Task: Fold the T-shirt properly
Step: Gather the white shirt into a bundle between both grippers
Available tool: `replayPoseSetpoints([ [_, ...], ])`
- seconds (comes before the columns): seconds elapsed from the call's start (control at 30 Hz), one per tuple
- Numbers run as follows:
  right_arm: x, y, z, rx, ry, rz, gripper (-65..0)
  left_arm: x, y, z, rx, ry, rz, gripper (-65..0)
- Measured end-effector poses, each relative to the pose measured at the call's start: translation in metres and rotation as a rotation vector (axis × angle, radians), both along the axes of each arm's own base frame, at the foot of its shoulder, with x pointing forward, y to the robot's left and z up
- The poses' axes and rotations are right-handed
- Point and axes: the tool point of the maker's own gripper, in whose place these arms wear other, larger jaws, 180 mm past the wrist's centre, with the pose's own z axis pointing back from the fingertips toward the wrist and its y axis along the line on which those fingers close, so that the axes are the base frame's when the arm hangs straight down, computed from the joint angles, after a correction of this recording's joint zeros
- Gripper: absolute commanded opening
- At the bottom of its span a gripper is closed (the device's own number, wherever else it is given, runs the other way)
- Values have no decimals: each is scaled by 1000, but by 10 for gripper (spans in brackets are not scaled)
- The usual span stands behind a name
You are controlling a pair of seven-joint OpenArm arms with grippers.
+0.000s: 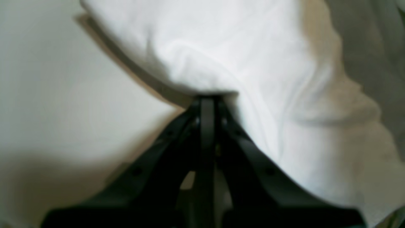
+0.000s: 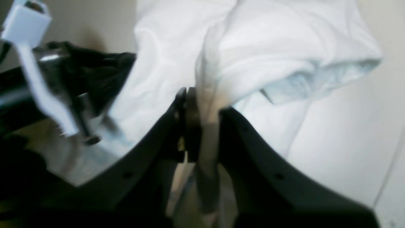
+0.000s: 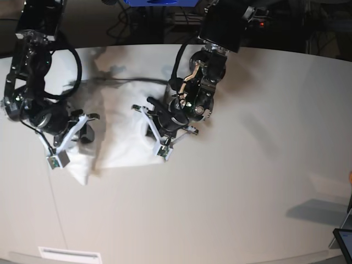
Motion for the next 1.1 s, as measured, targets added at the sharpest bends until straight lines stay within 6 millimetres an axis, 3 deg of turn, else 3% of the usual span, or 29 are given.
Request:
replayPoseSetpoints([
  [0.1,3,3,-4,-52,-7,-8,-647,0,0,0,0,1,0,-647],
  [0.3,4,-20,-12,-175,5,-60,-647,-1,7,-2,1,-2,-6,-647],
  [0.63,2,8,-20,-103,65,-148,-647,1,10,-1,5,-2,1,-647],
  [0.73,1,10,-23,-101,73,-180,-647,2,25,1,37,-16,0,-648],
  [0.93,-3,21,-28,-63,132,-273,-647,11,86,6,110,-15,129,-648],
  [1.1,-6,30,-32,-43,182,-363,-647,3,96,7,138,14,126,-648],
])
